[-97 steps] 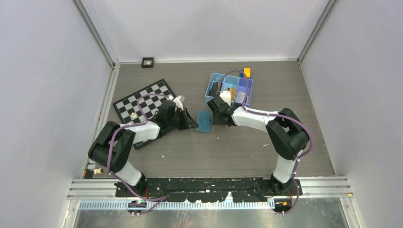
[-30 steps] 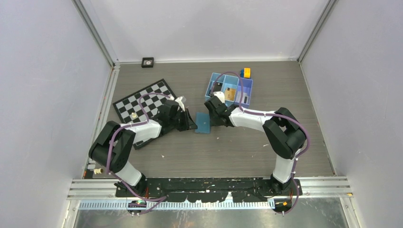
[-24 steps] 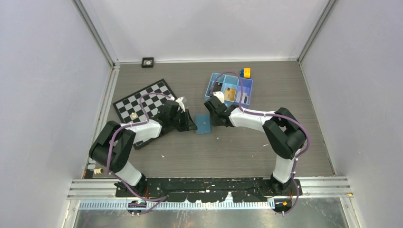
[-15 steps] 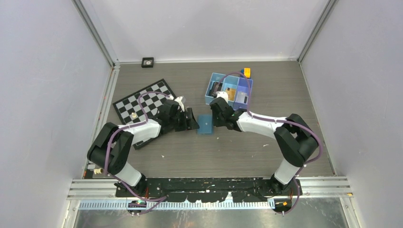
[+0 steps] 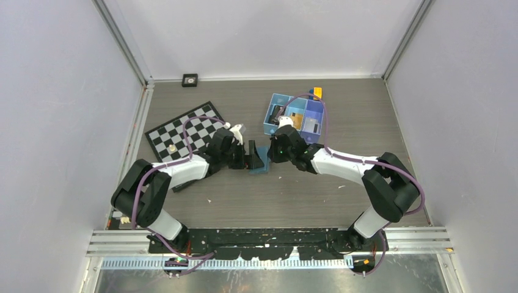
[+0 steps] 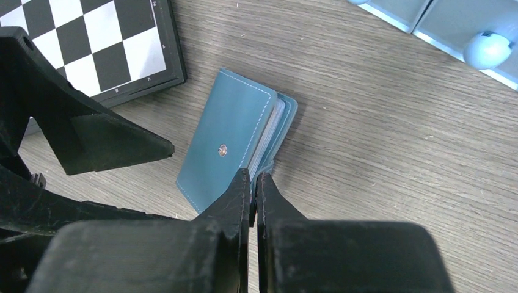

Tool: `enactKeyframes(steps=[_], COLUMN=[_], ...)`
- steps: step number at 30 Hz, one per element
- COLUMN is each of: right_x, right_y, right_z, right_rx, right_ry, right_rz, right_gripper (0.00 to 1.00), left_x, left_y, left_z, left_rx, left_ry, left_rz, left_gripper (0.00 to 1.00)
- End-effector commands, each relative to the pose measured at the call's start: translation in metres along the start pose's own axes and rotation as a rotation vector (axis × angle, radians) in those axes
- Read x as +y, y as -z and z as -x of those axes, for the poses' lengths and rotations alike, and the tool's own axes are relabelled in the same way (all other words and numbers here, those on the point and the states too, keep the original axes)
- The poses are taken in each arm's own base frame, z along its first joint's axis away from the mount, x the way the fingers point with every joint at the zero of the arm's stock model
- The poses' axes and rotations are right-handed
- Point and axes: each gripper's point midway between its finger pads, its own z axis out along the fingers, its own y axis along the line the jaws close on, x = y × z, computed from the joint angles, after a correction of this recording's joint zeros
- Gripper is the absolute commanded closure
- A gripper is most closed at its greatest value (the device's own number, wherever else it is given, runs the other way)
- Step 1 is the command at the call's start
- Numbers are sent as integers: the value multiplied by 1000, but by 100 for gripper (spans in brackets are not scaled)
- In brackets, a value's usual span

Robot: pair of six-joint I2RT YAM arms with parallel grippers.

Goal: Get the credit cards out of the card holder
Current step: Open the card holder at the center of the board.

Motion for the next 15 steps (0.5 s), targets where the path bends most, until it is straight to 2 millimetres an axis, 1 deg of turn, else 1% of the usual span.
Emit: enactKeyframes(steps=[1, 8, 9, 10, 13, 15], right_x=[23, 35, 35, 35, 34, 33], right_y=[12, 19, 20, 22, 23, 23], right_z=[24, 25, 25, 26, 27, 27], right_rx=[-83, -94, -97, -103, -110, -111], right_ry=[7, 12, 12, 11, 10, 10], right_rz=[97, 166, 168, 171, 165, 159], right_gripper=[100, 100, 99, 99, 99, 100], left_x=[-16, -12, -11, -9, -3, 0], left_y=[1, -1, -1, -1, -2, -3], left_z=[15, 13, 13, 12, 12, 11], left_rx=[-35, -22, -21, -16, -7, 2], left_ry=[-48, -50, -52, -53, -56, -53], left_rz=[-56, -35, -27, -15, 24, 44], left_gripper=[14, 12, 7, 4, 3, 7])
